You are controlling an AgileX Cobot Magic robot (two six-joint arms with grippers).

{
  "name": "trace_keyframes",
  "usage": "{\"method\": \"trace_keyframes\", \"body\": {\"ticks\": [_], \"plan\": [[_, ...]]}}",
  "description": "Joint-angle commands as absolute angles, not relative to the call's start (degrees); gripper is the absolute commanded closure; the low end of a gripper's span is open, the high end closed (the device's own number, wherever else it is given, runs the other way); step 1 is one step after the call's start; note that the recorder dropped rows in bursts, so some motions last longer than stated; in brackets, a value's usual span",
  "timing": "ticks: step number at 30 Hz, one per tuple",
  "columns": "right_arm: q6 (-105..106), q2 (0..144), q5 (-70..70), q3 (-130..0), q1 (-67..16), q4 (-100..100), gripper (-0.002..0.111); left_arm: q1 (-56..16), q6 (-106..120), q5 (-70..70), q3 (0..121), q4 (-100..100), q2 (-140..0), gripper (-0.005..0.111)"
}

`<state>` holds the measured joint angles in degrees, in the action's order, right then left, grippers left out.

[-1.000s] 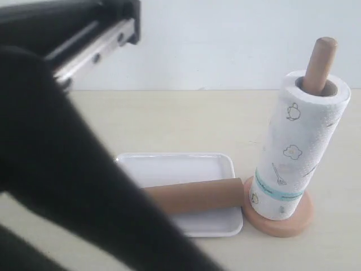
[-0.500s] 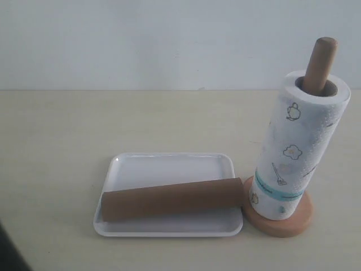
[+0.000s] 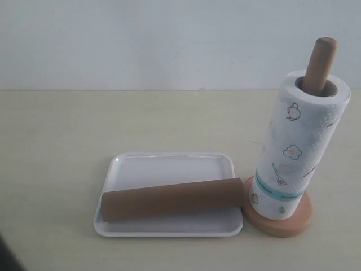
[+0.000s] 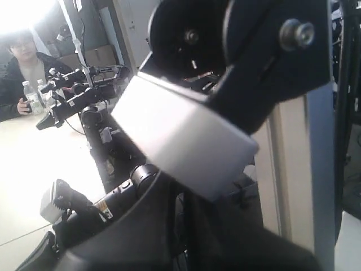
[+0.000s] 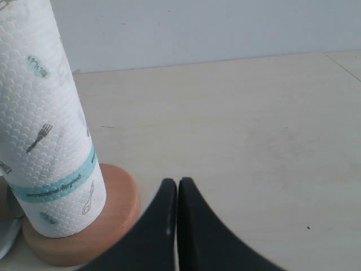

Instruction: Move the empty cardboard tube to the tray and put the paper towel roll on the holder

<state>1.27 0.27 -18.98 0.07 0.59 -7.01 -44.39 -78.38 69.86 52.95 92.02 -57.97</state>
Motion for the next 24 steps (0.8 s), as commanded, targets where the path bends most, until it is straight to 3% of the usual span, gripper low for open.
{"method": "trace_keyframes", "body": {"ticks": [1, 6, 12, 19, 24], "plan": [[1.42, 0.00, -18.41, 0.00, 1.01, -6.89, 0.108, -43.53, -77.50, 68.82, 48.51, 88.44, -56.65, 0.102], [1.42, 0.00, -18.41, 0.00, 1.01, -6.89, 0.108, -41.28, -76.26, 47.60, 37.49, 87.03, -48.53, 0.102], [1.42, 0.00, -18.41, 0.00, 1.01, -6.89, 0.108, -34.32, -73.27, 19.51, 24.32, 72.01, -26.24, 0.102], [1.42, 0.00, -18.54, 0.00, 1.01, -6.89, 0.108, -27.96, -68.91, -1.36, 23.02, 65.77, -5.15, 0.102], [1.42, 0.00, -18.54, 0.00, 1.01, -6.89, 0.108, -27.91, -69.59, -9.99, 22.98, 64.08, 0.00, 0.102]]}}
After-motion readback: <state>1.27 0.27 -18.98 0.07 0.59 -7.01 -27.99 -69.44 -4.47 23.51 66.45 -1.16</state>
